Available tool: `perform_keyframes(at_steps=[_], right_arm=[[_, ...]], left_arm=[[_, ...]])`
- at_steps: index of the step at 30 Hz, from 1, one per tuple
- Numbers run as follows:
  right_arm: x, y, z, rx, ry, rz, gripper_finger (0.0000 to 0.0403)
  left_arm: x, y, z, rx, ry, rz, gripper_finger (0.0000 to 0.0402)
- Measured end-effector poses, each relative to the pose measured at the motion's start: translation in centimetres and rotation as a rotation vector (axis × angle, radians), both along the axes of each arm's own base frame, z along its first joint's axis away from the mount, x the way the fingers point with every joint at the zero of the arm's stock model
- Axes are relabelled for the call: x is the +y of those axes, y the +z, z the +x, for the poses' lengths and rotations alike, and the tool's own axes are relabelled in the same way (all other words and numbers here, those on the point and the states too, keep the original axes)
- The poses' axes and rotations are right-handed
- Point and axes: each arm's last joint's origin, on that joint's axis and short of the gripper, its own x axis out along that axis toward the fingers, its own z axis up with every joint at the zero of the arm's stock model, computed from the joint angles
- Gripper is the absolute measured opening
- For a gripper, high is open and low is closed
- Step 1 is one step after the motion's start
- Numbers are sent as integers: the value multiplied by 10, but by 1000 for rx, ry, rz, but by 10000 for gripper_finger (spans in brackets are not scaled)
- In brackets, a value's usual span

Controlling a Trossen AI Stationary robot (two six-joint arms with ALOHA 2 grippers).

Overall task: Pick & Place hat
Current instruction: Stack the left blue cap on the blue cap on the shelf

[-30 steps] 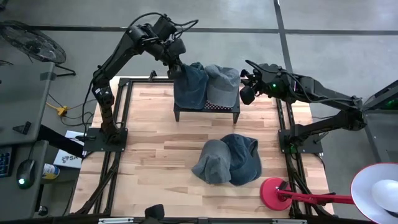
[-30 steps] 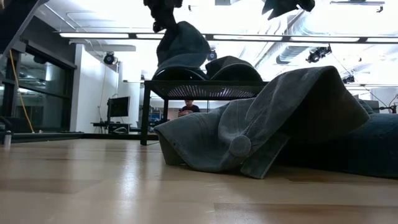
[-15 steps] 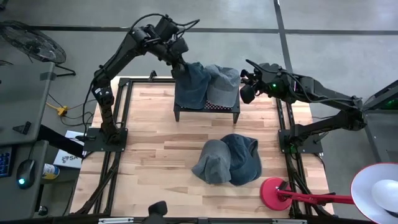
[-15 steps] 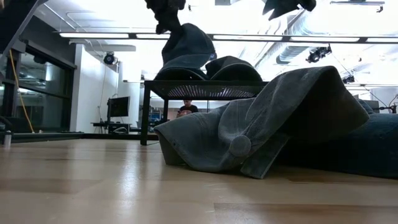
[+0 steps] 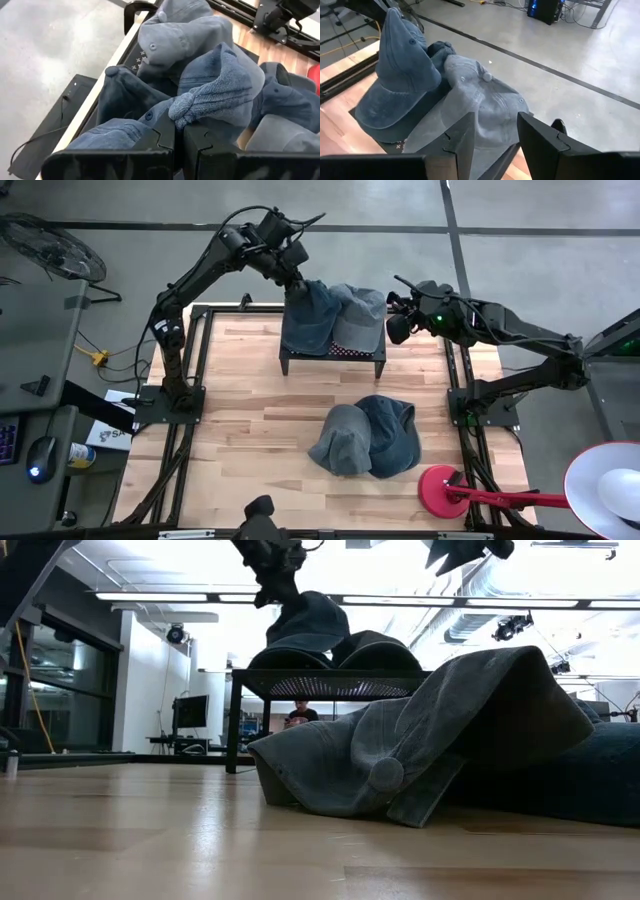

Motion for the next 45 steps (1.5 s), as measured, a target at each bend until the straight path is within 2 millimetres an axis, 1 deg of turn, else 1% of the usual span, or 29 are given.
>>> perform_keyframes(at_steps=[6,13,17,21,27,30,36,40,45], right_arm=[[-1,-2,3,-4,-11,16,140],[-4,-11,17,48,6,16,140],[-5,-14,20,48,0,28,140],[-5,-13,21,33,-5,28,140],[-5,-11,22,9,-1,20,140],[-5,-10,23,8,6,9,140],[-5,-10,23,24,39,3,140],[-4,-10,24,36,80,9,140],[-3,-10,25,50,135,17,140]], left_arm=[[8,-14,10,24,15,-38,0],[18,-33,23,61,19,-64,0],[20,-34,24,72,35,-50,8],[21,-33,24,75,60,-12,32],[22,-33,25,77,48,8,72],[21,-33,25,73,31,13,100],[21,-32,24,82,24,4,173],[17,-21,19,94,6,45,206],[12,-6,11,107,-12,101,215]])
